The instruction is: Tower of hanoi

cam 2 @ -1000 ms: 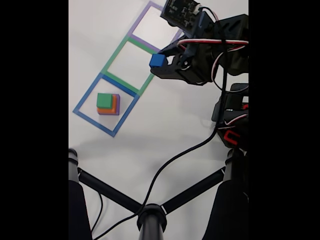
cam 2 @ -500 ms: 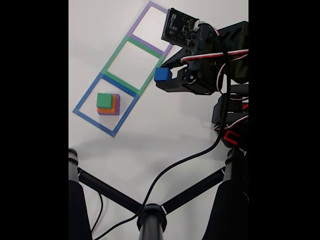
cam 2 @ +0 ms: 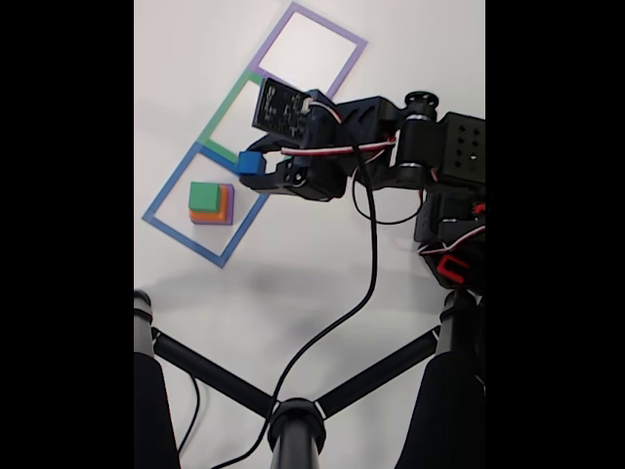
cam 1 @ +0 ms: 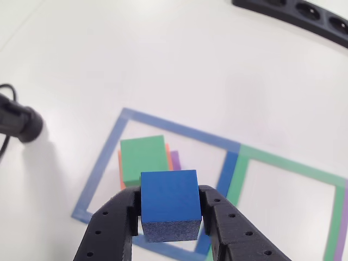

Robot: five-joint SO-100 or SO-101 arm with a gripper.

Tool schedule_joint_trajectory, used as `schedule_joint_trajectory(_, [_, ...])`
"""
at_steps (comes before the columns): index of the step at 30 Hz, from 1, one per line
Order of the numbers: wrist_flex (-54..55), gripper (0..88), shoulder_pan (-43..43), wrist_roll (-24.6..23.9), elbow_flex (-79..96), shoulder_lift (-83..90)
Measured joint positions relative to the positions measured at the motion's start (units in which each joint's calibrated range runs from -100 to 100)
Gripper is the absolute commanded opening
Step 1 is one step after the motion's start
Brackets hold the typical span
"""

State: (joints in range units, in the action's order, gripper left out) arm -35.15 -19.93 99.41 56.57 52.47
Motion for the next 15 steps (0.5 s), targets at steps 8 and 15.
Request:
schedule_joint_trajectory(8, [20.2, 3.7, -1.1, 0.0, 9.1, -6.5])
schedule_joint_trajectory(15, [31.8, 3.8, -1.8, 0.0, 11.0, -13.5])
